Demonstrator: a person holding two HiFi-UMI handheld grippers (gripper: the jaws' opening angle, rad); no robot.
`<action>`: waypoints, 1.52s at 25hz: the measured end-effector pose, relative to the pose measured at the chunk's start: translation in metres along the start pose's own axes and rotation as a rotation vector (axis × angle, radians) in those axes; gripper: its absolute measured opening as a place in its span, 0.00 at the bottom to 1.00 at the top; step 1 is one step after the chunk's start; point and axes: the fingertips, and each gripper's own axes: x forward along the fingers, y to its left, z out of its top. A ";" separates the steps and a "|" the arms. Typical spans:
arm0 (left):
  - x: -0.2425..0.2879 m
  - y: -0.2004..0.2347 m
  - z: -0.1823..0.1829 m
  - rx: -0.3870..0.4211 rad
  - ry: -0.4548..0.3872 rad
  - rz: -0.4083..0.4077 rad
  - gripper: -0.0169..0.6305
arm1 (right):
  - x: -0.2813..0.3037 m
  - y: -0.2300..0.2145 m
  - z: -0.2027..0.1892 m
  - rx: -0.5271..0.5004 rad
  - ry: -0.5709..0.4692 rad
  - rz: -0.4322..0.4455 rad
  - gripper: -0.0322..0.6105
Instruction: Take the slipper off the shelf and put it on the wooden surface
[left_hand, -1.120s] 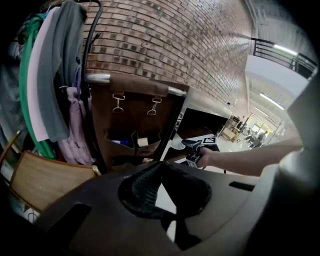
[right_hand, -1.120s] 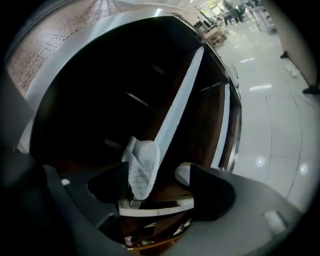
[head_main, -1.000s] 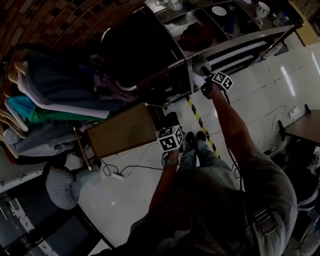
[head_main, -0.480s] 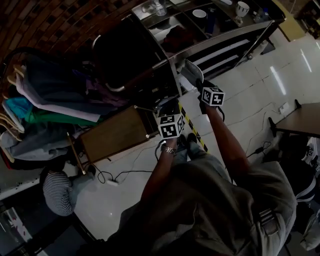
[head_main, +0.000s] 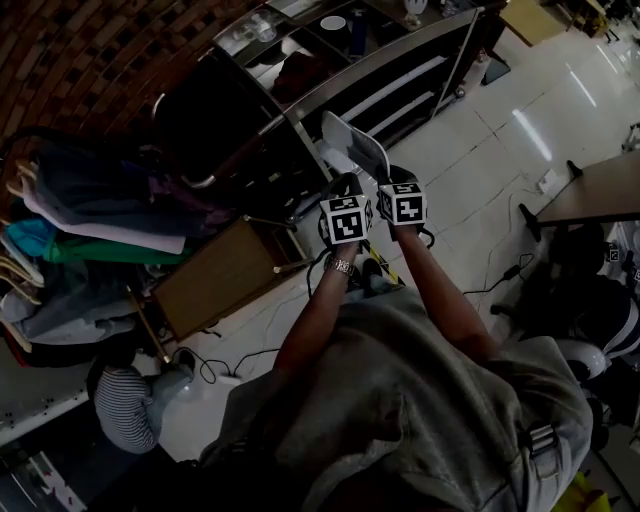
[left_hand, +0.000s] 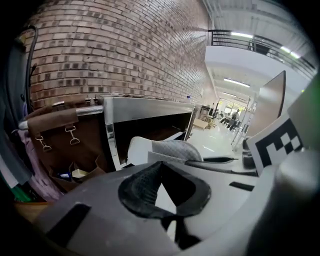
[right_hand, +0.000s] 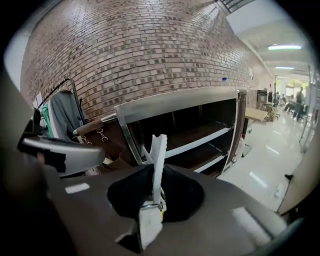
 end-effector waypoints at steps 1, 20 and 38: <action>-0.003 -0.004 -0.003 0.003 0.002 -0.004 0.03 | -0.006 -0.003 -0.001 0.008 -0.006 -0.008 0.11; -0.237 0.161 -0.184 -0.113 -0.038 0.193 0.03 | -0.083 0.214 -0.145 -0.087 0.028 0.011 0.11; -0.506 0.331 -0.343 -0.340 -0.080 0.438 0.03 | -0.124 0.583 -0.304 -0.208 0.203 0.351 0.11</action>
